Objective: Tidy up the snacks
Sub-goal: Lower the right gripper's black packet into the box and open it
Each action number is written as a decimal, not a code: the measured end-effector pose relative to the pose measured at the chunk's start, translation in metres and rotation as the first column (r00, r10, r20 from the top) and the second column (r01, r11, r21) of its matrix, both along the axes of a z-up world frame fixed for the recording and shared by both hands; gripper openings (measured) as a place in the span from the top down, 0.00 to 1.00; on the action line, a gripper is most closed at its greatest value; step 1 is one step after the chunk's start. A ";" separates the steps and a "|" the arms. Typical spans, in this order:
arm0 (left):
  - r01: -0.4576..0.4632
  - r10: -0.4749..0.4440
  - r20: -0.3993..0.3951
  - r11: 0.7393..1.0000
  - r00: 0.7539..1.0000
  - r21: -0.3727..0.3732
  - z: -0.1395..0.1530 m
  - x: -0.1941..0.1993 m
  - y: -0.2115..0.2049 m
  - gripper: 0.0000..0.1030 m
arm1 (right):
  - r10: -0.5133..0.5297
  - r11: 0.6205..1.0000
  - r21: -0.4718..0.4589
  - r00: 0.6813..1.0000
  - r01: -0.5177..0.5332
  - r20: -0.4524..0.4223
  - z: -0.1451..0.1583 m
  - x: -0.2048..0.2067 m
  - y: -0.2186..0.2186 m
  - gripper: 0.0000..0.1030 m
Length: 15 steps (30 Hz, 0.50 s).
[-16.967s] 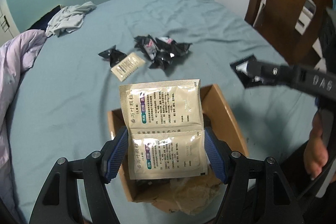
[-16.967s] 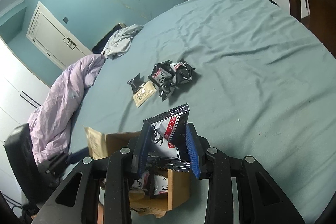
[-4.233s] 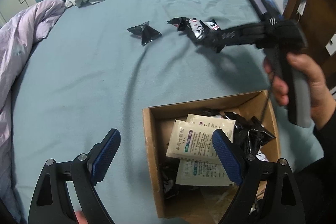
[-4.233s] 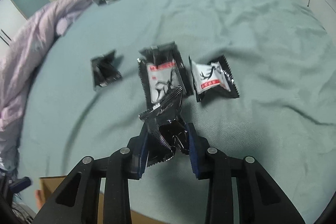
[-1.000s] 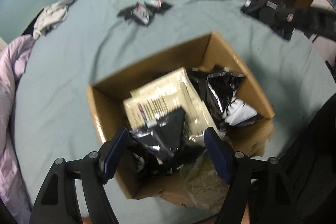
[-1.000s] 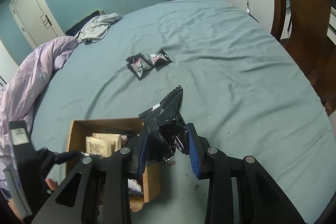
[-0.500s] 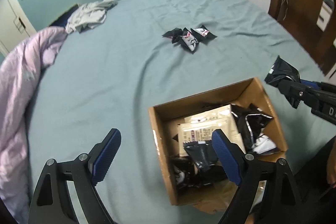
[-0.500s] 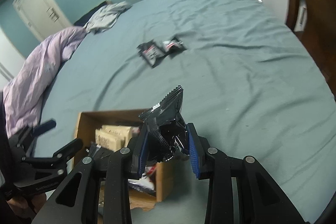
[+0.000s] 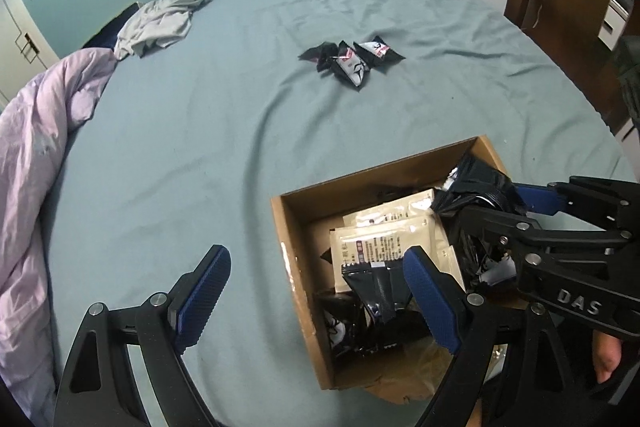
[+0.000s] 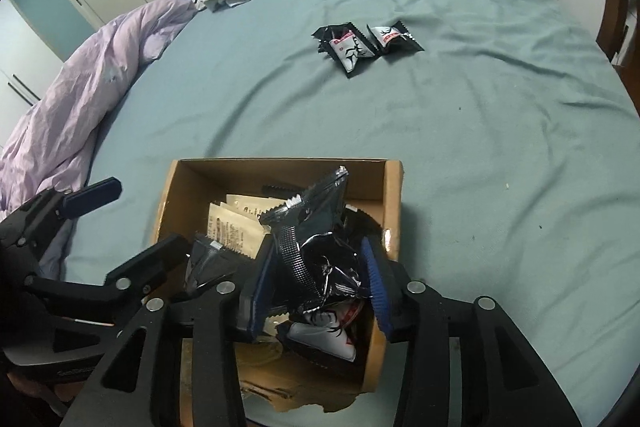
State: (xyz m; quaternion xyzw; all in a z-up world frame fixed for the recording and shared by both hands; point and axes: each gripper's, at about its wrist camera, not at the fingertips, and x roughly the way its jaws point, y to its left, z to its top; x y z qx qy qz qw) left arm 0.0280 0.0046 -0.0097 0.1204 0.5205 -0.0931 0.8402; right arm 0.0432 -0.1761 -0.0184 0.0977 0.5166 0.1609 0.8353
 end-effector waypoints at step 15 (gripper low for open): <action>-0.013 0.013 0.003 1.000 1.000 -0.005 0.003 -0.003 0.001 0.13 | -0.174 0.985 0.018 0.980 0.174 0.092 0.030 -0.021 -0.036 0.30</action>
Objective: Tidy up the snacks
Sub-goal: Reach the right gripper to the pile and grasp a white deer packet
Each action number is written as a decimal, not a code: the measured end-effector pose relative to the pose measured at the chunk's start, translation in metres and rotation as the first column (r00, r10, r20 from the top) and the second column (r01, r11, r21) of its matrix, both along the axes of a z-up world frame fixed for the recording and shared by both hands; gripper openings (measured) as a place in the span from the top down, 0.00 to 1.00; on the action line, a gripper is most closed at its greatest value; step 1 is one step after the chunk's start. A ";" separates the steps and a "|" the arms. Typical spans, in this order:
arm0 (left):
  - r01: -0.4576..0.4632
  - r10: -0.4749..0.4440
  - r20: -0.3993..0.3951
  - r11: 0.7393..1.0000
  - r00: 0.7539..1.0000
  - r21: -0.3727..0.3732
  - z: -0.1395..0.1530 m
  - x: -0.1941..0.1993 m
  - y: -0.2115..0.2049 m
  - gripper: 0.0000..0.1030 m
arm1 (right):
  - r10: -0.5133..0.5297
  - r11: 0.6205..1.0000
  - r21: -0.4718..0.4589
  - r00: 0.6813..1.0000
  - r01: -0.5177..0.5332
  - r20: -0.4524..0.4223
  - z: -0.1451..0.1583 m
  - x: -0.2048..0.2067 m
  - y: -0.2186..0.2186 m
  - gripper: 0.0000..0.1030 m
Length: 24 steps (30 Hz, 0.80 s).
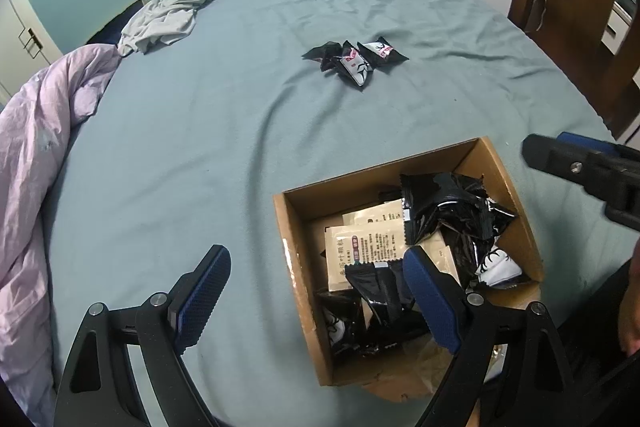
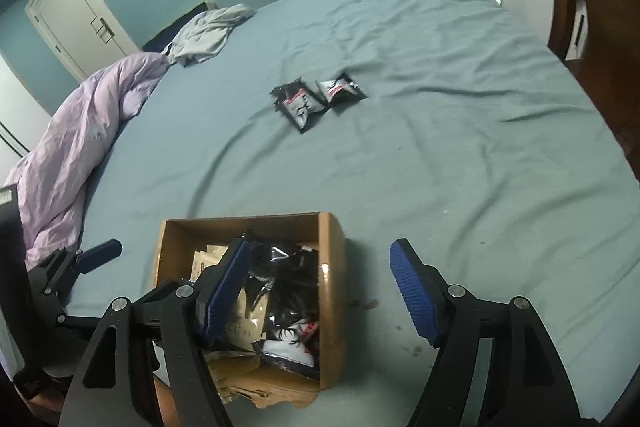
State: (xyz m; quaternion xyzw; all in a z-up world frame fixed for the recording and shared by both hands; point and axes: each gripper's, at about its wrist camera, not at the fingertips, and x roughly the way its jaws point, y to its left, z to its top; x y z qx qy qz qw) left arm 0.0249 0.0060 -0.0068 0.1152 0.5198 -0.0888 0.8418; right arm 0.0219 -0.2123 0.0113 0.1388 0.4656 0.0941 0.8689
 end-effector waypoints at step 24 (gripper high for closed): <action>-0.025 0.020 -0.069 0.997 0.997 -0.078 -0.003 0.015 -0.003 0.13 | 0.023 0.996 -0.079 0.998 -0.028 -0.059 -0.018 0.124 -0.012 0.30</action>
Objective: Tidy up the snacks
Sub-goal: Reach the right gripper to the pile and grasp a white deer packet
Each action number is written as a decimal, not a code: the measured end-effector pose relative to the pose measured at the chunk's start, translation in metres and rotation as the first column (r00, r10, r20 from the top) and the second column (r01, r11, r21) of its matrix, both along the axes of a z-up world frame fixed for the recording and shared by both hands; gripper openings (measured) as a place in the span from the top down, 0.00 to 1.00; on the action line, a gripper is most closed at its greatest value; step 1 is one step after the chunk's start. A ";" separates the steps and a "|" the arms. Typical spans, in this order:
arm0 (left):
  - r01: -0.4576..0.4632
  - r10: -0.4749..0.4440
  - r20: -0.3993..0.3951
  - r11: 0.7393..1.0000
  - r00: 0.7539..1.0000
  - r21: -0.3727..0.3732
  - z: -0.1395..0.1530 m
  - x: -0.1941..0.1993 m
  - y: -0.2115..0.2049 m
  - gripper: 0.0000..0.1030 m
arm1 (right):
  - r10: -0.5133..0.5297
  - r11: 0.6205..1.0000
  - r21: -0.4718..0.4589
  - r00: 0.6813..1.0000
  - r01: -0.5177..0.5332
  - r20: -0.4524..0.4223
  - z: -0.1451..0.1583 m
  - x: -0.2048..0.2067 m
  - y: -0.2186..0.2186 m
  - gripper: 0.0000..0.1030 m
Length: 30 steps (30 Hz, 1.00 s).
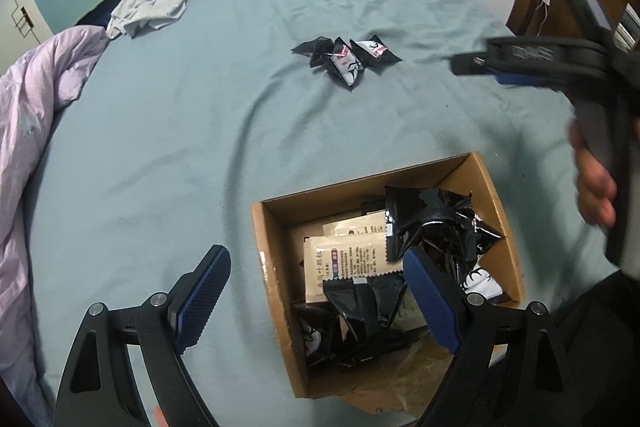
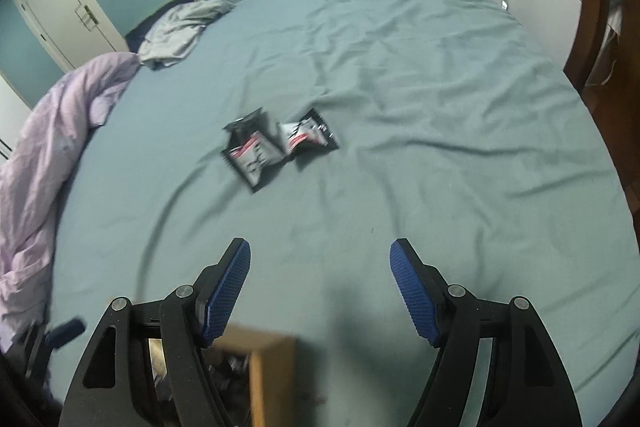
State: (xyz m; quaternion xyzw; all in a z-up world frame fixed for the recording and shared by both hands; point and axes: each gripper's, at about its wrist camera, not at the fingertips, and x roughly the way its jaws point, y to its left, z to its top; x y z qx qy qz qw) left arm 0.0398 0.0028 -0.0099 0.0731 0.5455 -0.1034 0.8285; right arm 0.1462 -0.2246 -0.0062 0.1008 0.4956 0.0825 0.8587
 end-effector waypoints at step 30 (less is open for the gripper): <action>-0.042 0.035 -0.084 0.996 0.996 -0.083 -0.008 0.018 0.011 0.13 | 0.064 0.992 -0.113 0.997 -0.060 0.039 -0.091 0.146 0.067 0.65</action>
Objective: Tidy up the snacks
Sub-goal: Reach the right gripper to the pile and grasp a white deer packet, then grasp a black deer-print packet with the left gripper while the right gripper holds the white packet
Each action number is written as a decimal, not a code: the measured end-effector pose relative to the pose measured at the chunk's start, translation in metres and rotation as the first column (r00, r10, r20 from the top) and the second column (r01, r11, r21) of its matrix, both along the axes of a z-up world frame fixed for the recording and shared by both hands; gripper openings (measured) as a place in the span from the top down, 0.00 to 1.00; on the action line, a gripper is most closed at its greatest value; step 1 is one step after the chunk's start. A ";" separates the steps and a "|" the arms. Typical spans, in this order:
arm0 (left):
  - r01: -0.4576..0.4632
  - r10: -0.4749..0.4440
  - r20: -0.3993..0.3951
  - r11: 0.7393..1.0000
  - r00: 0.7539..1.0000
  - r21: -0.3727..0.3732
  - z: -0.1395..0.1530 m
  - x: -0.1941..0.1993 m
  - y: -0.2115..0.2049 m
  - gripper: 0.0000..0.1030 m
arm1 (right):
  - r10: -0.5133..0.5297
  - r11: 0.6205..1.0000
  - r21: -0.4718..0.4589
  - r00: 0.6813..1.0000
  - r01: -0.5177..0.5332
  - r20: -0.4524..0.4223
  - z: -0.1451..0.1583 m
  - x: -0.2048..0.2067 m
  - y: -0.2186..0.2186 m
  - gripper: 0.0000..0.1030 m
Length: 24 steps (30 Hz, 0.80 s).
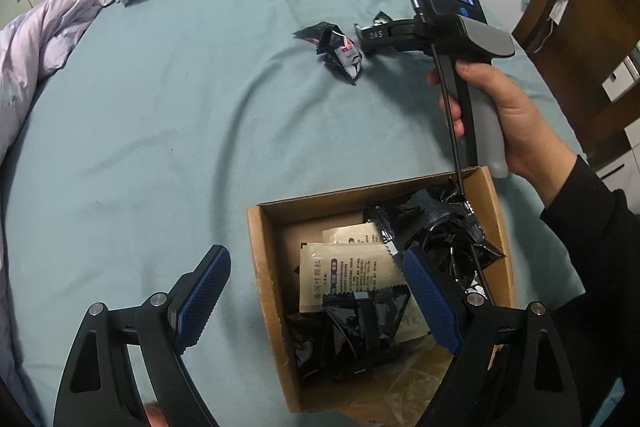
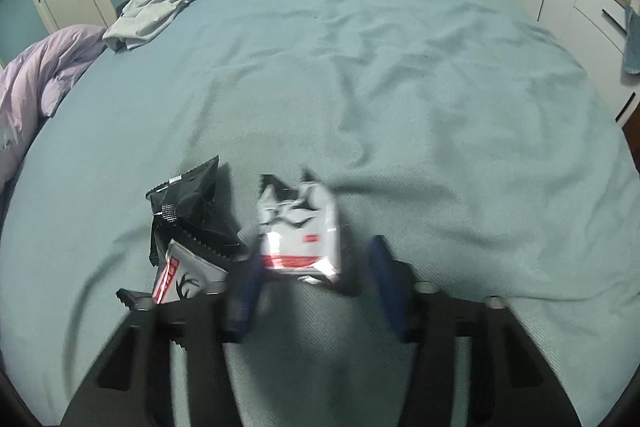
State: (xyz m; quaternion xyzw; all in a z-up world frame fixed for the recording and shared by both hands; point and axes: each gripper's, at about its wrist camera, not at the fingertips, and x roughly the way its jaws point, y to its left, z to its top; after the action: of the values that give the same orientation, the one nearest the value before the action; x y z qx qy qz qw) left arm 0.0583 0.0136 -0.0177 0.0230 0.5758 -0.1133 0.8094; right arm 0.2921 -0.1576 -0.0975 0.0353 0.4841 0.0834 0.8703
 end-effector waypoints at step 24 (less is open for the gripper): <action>-0.013 0.000 0.130 0.995 0.992 0.098 0.007 -0.004 -0.003 0.13 | -0.148 0.979 0.149 0.989 0.143 0.025 0.097 -0.144 -0.068 0.73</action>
State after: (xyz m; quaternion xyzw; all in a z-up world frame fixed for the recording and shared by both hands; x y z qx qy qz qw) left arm 0.0547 0.0107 -0.0103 0.0682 0.5271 -0.0803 0.8432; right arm 0.1477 -0.2251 -0.0005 0.1329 0.4573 0.0556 0.8776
